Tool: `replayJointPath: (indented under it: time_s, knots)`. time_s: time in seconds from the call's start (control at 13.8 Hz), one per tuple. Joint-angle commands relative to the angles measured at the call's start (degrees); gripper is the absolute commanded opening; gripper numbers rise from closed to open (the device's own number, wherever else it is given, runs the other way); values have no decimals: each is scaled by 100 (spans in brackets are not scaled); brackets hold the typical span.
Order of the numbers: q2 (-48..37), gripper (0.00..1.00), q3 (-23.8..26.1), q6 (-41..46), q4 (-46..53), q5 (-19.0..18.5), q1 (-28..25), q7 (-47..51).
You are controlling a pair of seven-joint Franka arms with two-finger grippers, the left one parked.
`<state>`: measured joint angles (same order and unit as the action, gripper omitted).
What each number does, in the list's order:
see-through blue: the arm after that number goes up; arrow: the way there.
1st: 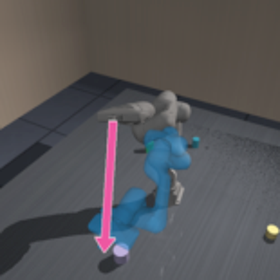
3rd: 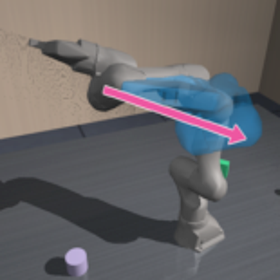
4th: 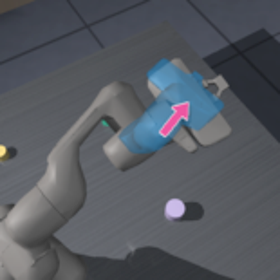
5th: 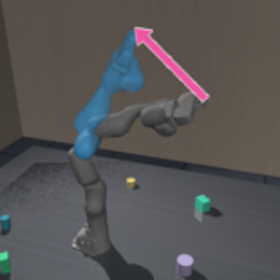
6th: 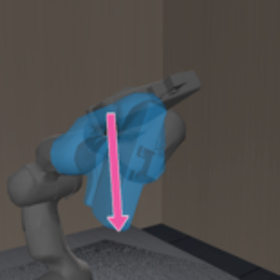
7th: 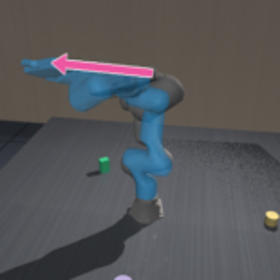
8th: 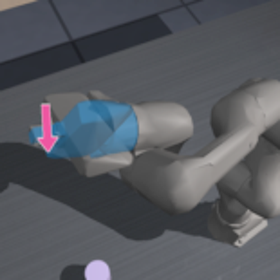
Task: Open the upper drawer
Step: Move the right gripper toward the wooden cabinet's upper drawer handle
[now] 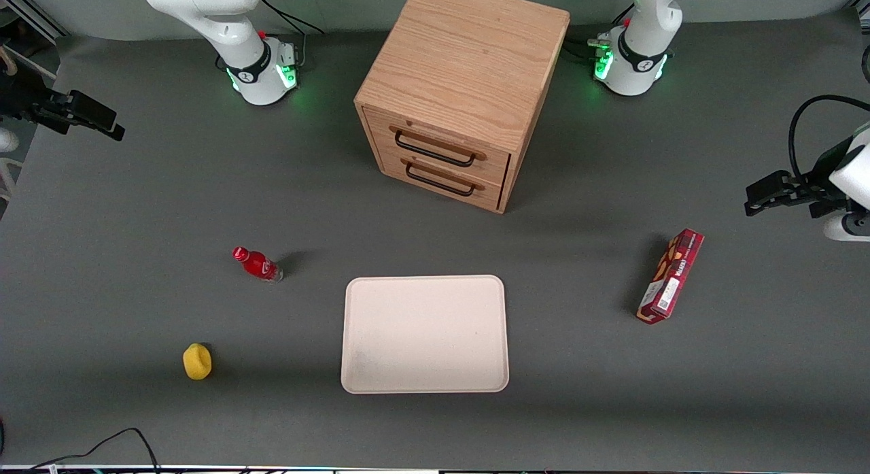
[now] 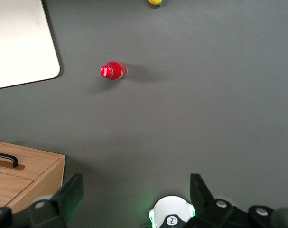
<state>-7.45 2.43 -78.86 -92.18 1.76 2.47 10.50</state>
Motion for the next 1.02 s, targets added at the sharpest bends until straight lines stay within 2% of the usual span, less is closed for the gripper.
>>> replayJointPath:
  time_s: [0.0, 0.36, 0.58, 0.73, 0.95]
  knots:
    - [60, 100, -14, 116, 147, -53, -1, -39]
    - [95, 100, 3, 116, 148, 60, -28, -126]
    - [95, 100, 178, 266, 244, 420, -168, -1609]
    - [287, 100, 258, 240, 323, 1007, -194, -1770]
    - [815, 100, 889, 266, 789, 1256, -247, -2856]
